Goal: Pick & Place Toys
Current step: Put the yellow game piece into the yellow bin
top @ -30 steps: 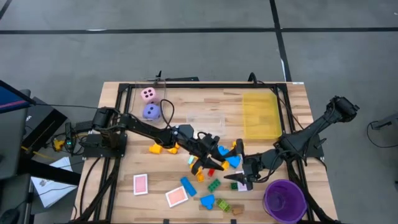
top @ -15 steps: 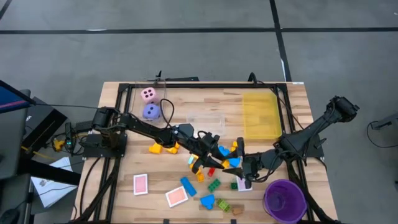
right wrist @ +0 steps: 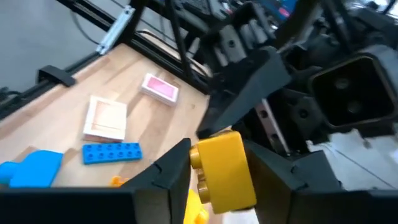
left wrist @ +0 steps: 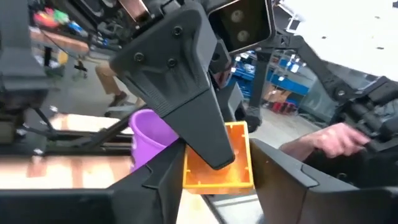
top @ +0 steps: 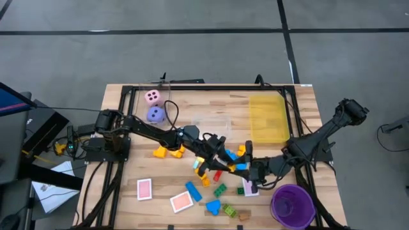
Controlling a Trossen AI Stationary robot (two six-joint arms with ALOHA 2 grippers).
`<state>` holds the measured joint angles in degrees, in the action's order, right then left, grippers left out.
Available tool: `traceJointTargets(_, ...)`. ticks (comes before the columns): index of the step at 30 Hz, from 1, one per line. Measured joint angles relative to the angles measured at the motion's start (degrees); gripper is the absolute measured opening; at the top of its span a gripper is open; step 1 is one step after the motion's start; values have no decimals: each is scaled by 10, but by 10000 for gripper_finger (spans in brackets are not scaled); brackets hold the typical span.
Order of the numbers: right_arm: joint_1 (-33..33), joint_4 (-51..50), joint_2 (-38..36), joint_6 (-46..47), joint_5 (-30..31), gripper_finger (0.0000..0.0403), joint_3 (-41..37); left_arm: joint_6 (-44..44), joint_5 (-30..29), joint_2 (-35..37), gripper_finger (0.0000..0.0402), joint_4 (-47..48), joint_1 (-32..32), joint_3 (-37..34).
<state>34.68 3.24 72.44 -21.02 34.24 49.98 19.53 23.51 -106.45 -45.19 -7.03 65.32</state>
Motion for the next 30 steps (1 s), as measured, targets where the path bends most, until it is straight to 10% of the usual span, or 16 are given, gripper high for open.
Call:
traceJointTargets(11,62,-117,-1,48,131,90,57,-110,-1,4,226,20,4,0)
traceJointTargets(25,115,-287,-35,269,364,93,89,-299,50,49,191,184,-62,-3)
traceJointTargets(30,72,-404,-79,437,363,93,89,-344,-58,114,158,267,-106,-3)
